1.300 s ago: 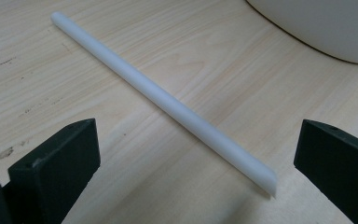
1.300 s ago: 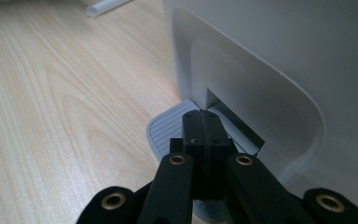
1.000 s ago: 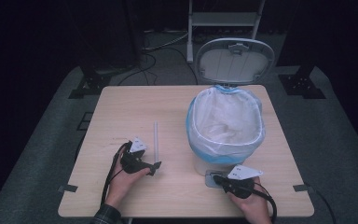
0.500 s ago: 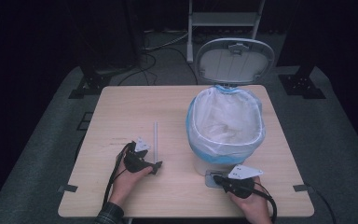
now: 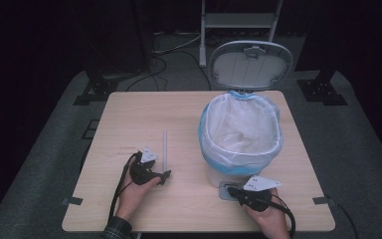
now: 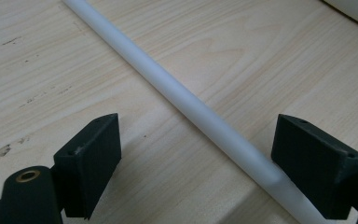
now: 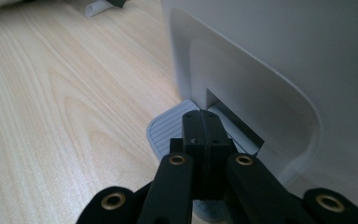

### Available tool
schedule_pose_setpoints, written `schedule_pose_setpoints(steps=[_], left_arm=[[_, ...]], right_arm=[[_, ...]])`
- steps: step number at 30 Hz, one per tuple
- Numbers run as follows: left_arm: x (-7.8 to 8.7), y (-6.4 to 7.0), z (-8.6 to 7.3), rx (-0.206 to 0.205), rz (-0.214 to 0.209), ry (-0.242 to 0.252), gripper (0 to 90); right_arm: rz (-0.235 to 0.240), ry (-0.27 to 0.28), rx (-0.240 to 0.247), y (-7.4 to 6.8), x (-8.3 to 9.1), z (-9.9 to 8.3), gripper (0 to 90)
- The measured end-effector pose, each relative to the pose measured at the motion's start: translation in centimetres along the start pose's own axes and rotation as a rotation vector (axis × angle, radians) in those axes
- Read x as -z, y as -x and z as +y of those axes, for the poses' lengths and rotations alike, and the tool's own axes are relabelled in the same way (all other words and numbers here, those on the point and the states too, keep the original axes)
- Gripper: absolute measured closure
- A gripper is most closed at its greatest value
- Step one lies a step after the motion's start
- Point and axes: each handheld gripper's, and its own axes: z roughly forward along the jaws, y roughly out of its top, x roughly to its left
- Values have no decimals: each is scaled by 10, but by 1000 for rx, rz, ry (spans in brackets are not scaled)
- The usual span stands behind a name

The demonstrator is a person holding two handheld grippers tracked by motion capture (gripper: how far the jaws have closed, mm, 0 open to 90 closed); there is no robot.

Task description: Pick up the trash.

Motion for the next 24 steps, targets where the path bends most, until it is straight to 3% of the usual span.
schedule_pose_setpoints(steps=[9, 24], left_arm=[[3, -9, -2, 27, 29, 25, 349], [7, -19, -5, 30, 23, 40, 546]], right_arm=[[2, 1, 0, 0, 0, 0, 900], [1, -1, -2, 0, 0, 0, 900]])
